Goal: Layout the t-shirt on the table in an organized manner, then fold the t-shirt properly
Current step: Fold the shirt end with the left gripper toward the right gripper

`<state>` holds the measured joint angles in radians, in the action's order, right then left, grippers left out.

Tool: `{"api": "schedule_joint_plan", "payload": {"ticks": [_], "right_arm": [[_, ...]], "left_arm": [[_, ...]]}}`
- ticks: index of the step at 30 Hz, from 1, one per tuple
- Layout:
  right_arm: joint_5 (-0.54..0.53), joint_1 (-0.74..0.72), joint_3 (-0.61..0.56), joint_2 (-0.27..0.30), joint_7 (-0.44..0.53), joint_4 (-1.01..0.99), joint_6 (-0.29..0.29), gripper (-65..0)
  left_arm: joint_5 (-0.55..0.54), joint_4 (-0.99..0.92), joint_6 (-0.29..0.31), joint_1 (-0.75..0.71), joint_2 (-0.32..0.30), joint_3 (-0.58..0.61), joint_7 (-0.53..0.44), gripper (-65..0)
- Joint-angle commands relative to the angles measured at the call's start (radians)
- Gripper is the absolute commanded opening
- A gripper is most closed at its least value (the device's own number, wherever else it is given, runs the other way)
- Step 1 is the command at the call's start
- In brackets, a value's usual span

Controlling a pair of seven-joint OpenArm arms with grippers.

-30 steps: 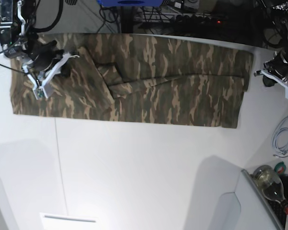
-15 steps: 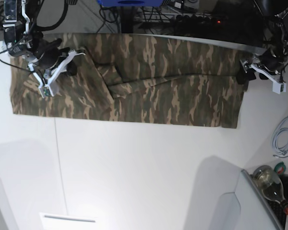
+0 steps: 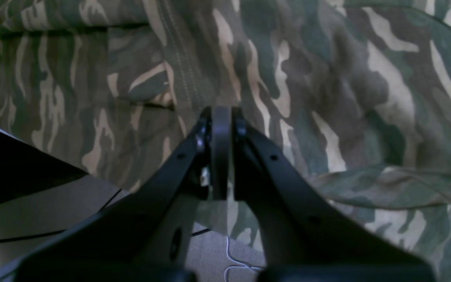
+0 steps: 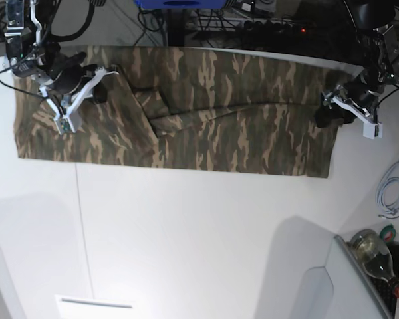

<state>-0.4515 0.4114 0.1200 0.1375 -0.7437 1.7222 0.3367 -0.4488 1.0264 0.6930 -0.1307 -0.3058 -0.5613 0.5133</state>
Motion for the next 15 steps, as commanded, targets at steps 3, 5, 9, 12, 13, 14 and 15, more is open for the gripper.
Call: {"api": "schedule_joint_plan", "payload": {"ticks": [3,5,9,12,13,14,15], "right_arm": [[-0.014,0.001,0.004,0.006,0.016,0.02,0.009,-63.2],[-0.017,0.001,0.004,0.006,0.016,0.02,0.009,-63.2],[-0.019,-0.006,0.004,0.006,0.011,0.022,0.009,-63.0],[-0.019,-0.007,0.007,0.006,0.011,0.022,0.009,-63.0],[-0.019,-0.007,0.008,0.006,0.011,0.022,0.009,-63.0],[-0.019,-0.007,0.008,0.006,0.011,0.022,0.009,-63.0],[-0.019,-0.007,0.008,0.006,0.011,0.022,0.009,-63.0]], "left_arm": [[0.012,-0.087,0.005,0.044,-0.014,-0.004,0.028,-50.5],[0.012,-0.146,0.005,0.075,-0.033,-0.004,-0.006,-65.0],[0.012,-0.18,0.005,0.096,-0.071,-0.006,-0.101,-65.0],[0.008,-0.139,0.005,0.09,-0.091,-0.007,-0.112,-65.0],[0.009,-0.096,0.005,0.084,-0.092,-0.007,-0.112,-65.0],[0.009,-0.054,0.005,0.062,-0.092,-0.007,-0.112,-65.0],[0.005,-0.002,0.005,0.033,-0.091,-0.016,-0.112,-65.0]]}}
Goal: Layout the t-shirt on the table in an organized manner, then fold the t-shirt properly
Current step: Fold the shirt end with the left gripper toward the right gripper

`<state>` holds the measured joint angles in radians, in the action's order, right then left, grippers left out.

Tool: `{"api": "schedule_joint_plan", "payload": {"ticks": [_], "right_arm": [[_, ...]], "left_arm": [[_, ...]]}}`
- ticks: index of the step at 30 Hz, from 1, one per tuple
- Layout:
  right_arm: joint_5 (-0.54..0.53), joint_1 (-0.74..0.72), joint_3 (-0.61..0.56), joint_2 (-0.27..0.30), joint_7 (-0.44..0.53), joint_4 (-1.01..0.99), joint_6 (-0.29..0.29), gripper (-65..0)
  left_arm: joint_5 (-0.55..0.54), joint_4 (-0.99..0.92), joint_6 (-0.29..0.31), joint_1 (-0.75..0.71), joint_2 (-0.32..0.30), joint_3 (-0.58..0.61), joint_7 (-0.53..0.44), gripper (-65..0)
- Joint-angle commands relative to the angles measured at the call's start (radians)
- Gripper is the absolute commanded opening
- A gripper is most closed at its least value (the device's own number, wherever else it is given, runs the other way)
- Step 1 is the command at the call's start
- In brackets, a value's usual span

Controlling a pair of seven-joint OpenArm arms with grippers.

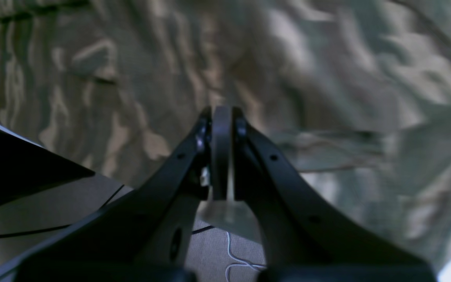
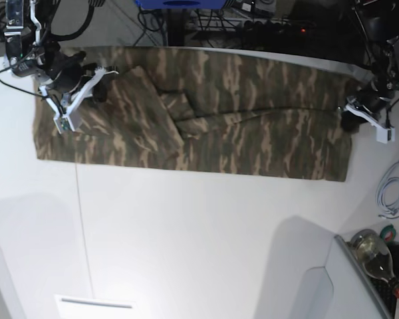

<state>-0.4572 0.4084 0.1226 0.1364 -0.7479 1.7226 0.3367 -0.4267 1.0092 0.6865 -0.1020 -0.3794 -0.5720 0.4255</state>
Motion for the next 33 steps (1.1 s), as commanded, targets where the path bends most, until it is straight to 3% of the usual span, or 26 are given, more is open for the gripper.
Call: {"api": "schedule_joint_plan", "payload": {"ticks": [1,7,11,14,21,23,27,33], "right_arm": [[-0.013,-0.004,0.007,0.009,0.015,0.021,0.009,-63.0],[-0.013,-0.004,0.007,0.009,0.015,0.018,0.009,-63.0],[-0.013,-0.004,0.007,0.009,0.015,0.018,0.009,-63.0],[-0.013,-0.004,0.007,0.009,0.015,0.018,0.009,-63.0],[-0.013,-0.004,0.007,0.009,0.015,0.018,0.009,-62.9],[-0.013,-0.004,0.007,0.009,0.015,0.018,0.009,-62.9],[-0.013,-0.004,0.007,0.009,0.015,0.018,0.009,-62.9],[-0.013,-0.004,0.009,0.009,0.014,0.018,0.009,-62.9]], "left_arm": [[-0.013,0.081,0.003,-0.02,-0.01,-0.024,-0.024,-65.0],[-0.01,0.465,-0.113,-0.172,0.067,-0.053,-0.017,-65.0],[-0.01,0.678,-0.182,-0.273,0.093,0.045,-0.009,-65.0],[-0.01,0.758,-0.241,-0.301,0.089,0.148,0.06,-65.0],[-0.007,0.778,-0.259,-0.276,0.09,0.389,0.115,-65.0],[0.044,0.776,-0.262,-0.261,0.096,0.45,0.115,-65.0],[0.22,0.77,-0.33,-0.224,0.162,0.584,0.115,-65.0],[0.334,0.682,-0.333,-0.163,0.227,0.743,0.117,-65.0]]}}
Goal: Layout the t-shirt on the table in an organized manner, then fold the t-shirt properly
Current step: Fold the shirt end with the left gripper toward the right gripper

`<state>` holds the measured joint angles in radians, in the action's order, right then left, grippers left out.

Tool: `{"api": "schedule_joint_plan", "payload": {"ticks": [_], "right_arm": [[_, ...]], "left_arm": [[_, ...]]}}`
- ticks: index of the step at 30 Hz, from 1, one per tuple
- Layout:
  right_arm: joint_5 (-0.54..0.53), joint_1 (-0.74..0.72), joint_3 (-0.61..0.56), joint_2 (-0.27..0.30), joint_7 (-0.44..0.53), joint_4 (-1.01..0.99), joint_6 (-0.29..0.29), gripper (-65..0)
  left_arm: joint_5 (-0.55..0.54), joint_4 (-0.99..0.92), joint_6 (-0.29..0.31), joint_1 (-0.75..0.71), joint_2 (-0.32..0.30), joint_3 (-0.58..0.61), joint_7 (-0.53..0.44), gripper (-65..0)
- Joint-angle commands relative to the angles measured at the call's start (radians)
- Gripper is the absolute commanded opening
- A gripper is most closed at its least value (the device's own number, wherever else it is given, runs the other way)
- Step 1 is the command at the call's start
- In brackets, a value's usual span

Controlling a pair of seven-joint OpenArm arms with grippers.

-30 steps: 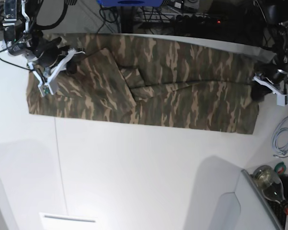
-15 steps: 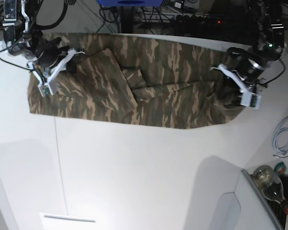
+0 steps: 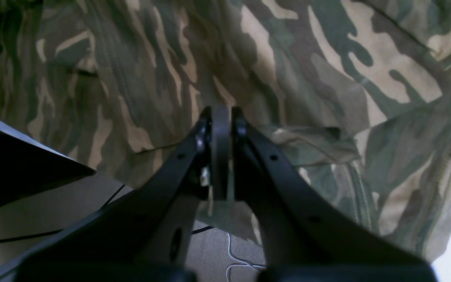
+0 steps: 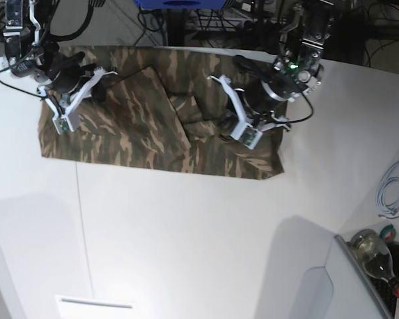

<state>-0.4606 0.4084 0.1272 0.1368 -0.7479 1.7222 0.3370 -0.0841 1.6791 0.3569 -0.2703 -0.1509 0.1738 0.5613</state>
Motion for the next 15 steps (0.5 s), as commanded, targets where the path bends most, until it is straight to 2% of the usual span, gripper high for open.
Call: {"api": "schedule_joint_plan", "payload": {"ticks": [1,5,15], "right_arm": [[-0.01,-0.004,0.004,0.008,0.014,0.019,0.009,-62.9],[-0.01,-0.004,0.004,0.01,0.014,0.019,0.009,-62.9],[-0.01,-0.013,0.004,0.01,0.014,0.017,0.009,-62.9]], "left_arm": [[-0.003,-0.003,-0.005,0.013,0.003,0.017,-0.019,-65.0],[0.008,-0.056,-0.006,0.036,0.007,0.056,-0.019,-65.0],[0.0,-0.081,-0.006,0.056,0.018,0.057,-0.019,-65.0]]}}
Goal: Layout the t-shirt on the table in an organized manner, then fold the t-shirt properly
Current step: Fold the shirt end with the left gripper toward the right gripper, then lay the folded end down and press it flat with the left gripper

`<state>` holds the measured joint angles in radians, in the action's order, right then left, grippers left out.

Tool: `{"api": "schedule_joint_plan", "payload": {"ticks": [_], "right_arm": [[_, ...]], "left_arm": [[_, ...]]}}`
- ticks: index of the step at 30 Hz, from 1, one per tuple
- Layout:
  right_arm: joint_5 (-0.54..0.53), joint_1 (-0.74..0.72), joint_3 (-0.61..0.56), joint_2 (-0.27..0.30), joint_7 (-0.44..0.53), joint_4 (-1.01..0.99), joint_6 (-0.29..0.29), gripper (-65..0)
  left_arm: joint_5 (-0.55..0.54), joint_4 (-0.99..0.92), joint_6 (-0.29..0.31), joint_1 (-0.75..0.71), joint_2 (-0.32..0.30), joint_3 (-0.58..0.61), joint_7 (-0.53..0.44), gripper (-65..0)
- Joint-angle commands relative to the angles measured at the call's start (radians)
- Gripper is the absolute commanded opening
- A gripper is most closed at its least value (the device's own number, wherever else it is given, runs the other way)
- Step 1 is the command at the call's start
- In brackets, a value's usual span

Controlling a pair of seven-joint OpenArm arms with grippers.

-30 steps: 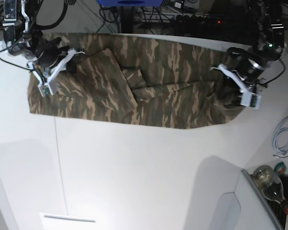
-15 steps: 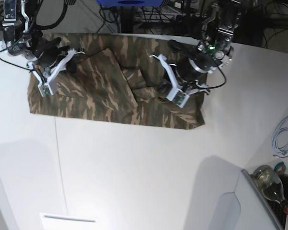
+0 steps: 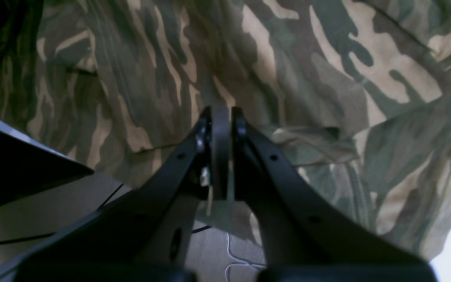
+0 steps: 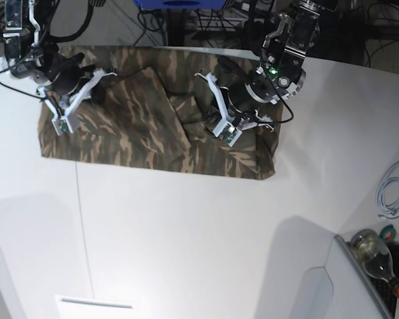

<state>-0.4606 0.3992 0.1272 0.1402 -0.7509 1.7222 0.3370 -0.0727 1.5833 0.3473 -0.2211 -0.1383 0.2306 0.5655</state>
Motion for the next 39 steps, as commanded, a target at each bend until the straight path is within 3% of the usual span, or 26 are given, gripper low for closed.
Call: {"api": "schedule_joint_plan", "payload": {"ticks": [1,39], "right_arm": [[-0.01,-0.004,0.004,0.006,0.017,0.017,0.009,-62.9],[-0.01,-0.007,0.002,0.006,0.017,0.017,0.009,-62.9]], "left_arm": [[-0.005,0.015,0.003,0.007,0.013,0.0,-0.023,-65.0],[-0.003,0.021,0.003,-0.007,0.026,0.059,-0.022,-65.0]]}}
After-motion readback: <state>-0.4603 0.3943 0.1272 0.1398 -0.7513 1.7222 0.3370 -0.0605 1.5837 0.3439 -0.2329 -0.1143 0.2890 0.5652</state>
